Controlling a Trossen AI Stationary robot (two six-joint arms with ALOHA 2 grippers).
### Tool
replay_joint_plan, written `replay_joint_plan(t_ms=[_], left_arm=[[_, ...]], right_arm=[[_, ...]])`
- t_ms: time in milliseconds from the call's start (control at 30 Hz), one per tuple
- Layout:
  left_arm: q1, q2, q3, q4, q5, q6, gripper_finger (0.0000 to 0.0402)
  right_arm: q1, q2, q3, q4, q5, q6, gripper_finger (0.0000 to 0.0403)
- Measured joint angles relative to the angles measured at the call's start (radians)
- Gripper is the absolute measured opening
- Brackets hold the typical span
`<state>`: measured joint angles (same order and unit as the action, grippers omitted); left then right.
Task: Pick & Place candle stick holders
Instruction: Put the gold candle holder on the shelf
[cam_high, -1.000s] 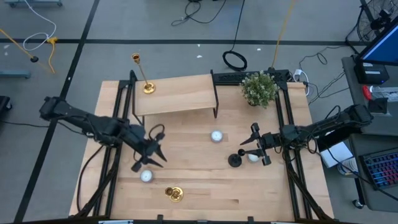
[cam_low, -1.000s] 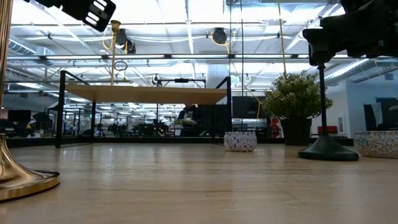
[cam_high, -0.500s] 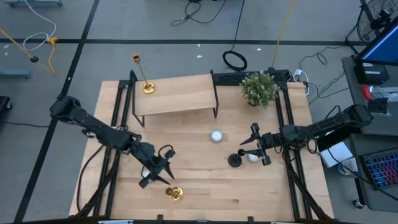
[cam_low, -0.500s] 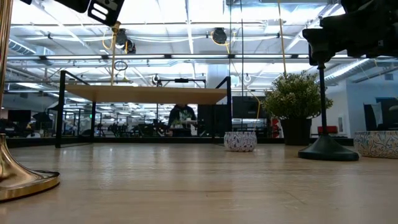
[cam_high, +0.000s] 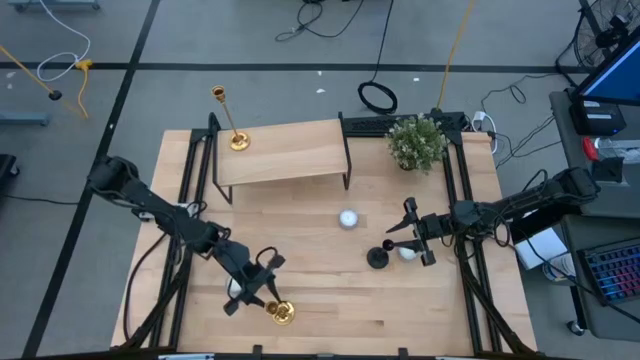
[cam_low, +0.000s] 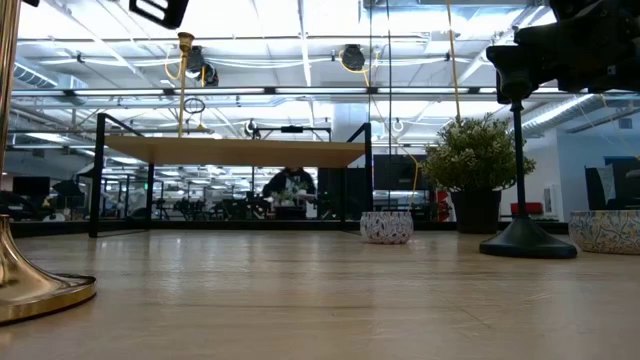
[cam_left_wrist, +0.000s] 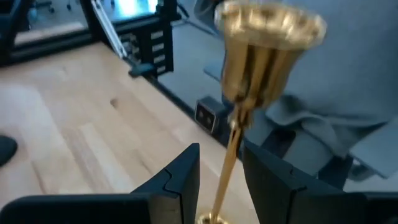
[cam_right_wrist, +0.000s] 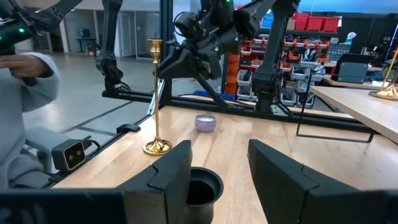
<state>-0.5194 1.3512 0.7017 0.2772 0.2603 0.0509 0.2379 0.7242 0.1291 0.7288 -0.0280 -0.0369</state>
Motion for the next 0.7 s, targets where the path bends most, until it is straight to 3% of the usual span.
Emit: replay_joint_plan(t_ms=[467,567,700], left_arm=[[-0.020,0.006,0.000,0.019,0.000,-0.003,0.0124],[-0.020,0.006,0.000,0.021,0.000,0.013,0.0097],[-0.019,0.006,0.000,0.029,-0.006,0.024,0.0028]], right_arm=[[0.000,0.000,0.000,0.000,0.000,-0.005,0.0155],[0.000,0.000,0.000,0.000,0.000,-0.005,0.0155],[0.000,0.000,0.000,0.000,0.000,-0.005,0.0155]])
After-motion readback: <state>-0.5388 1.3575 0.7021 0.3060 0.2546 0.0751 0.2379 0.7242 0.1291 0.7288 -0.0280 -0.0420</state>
